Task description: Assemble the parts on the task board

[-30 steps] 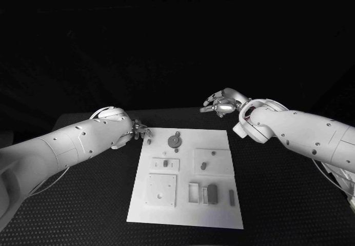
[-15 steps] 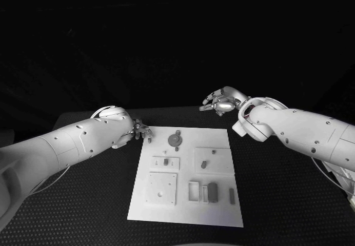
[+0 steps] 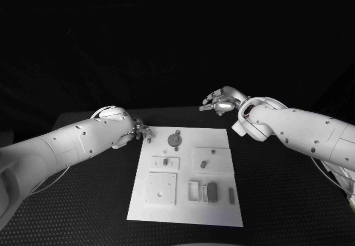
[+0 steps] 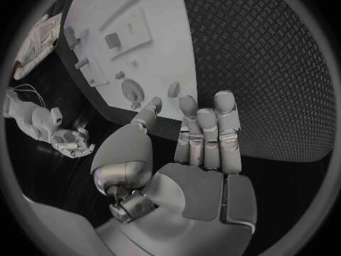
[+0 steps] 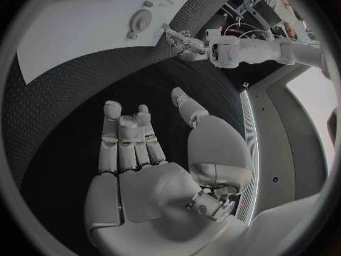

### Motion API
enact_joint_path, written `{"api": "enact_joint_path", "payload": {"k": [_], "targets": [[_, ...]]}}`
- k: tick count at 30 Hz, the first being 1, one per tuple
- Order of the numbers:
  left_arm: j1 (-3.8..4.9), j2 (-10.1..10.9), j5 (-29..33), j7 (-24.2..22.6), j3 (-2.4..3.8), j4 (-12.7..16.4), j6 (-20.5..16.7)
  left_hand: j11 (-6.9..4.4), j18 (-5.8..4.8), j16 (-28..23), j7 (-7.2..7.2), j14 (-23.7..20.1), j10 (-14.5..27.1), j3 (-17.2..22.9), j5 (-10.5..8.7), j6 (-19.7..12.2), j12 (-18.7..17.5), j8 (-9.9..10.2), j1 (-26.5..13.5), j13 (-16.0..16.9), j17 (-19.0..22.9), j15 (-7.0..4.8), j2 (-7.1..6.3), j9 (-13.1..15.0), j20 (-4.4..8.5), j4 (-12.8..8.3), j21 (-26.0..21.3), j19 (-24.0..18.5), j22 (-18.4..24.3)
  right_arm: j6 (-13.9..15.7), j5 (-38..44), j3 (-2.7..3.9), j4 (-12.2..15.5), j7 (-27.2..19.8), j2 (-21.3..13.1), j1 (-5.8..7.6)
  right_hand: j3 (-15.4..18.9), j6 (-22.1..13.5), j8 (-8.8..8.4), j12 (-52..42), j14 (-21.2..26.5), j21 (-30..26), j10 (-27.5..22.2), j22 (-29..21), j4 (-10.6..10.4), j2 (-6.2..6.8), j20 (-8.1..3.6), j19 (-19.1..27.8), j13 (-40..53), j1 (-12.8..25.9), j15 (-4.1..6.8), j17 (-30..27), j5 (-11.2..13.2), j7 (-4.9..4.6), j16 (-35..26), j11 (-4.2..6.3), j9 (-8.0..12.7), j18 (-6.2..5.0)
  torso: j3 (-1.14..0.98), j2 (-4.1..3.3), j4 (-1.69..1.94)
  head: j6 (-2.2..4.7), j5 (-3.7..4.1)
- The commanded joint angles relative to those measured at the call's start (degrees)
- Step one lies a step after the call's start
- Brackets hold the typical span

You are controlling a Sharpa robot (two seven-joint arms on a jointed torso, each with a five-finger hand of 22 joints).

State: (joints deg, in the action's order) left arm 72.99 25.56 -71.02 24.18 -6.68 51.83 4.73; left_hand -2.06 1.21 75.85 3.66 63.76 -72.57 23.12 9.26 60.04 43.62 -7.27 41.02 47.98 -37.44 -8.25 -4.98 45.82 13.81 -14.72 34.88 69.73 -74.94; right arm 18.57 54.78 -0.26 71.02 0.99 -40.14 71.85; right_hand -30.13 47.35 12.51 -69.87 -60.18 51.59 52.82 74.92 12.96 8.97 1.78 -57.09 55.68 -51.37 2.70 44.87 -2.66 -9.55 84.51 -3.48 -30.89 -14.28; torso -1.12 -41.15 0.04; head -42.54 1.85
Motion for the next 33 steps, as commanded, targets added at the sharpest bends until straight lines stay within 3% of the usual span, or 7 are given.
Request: {"api": "enact_joint_path", "payload": {"k": [1,25,33], "targets": [[0.03,-0.1,0.2,-0.9,-0.01,0.2,1.6,-0.09,2.32,0.2,0.71,0.2,-0.2,0.0,-0.01,-0.4,0.3,-0.3,0.2,-0.1,-0.1,0.00,0.70,-0.1,-0.15,-0.4,0.1,0.4,-0.6,-0.6,0.1,0.03,0.1,-0.2,0.0,-0.01,0.0,-0.1,-0.33,-0.2,0.4,-0.3,-0.2,0.6,-0.3,-0.10,0.18,0.2,-0.1,0.3,-0.08,-0.1,-0.2,-0.39,0.4,-0.03,0.1,-0.72,-0.01,0.03,0.02,-0.26,-0.07],[-0.62,-1.2,0.2,-1.1,-0.15,-1.5,2.2,-0.05,2.26,0.3,0.75,0.0,0.0,0.0,0.22,-0.3,0.6,-0.5,0.8,-0.3,-0.1,0.05,2.79,-0.6,-0.22,-1.4,0.0,0.3,-0.9,-0.7,0.1,0.03,0.0,-0.1,0.2,-0.01,0.0,-0.1,-0.31,-0.2,0.4,-0.3,-0.2,0.6,-0.2,-0.15,0.19,0.2,-0.1,0.3,-0.08,-0.1,-0.2,-0.39,0.4,-0.04,0.1,-0.72,0.01,-0.01,-0.03,-0.26,-0.11],[-0.63,-1.3,0.2,-1.2,-0.15,-1.9,2.0,-0.06,2.23,0.4,0.73,0.0,0.1,-0.1,0.33,-0.2,0.8,-0.7,1.1,-0.5,0.0,0.04,4.25,-0.8,-0.23,-1.6,0.0,0.3,-1.0,-0.8,0.1,0.03,0.0,-0.1,0.2,-0.01,0.0,-0.1,-0.31,-0.2,0.4,-0.3,-0.2,0.6,-0.2,-0.16,0.19,0.2,-0.1,0.3,-0.09,-0.1,-0.2,-0.39,0.4,-0.04,0.1,-0.72,-0.01,0.01,0.03,-0.24,-0.06]]}}
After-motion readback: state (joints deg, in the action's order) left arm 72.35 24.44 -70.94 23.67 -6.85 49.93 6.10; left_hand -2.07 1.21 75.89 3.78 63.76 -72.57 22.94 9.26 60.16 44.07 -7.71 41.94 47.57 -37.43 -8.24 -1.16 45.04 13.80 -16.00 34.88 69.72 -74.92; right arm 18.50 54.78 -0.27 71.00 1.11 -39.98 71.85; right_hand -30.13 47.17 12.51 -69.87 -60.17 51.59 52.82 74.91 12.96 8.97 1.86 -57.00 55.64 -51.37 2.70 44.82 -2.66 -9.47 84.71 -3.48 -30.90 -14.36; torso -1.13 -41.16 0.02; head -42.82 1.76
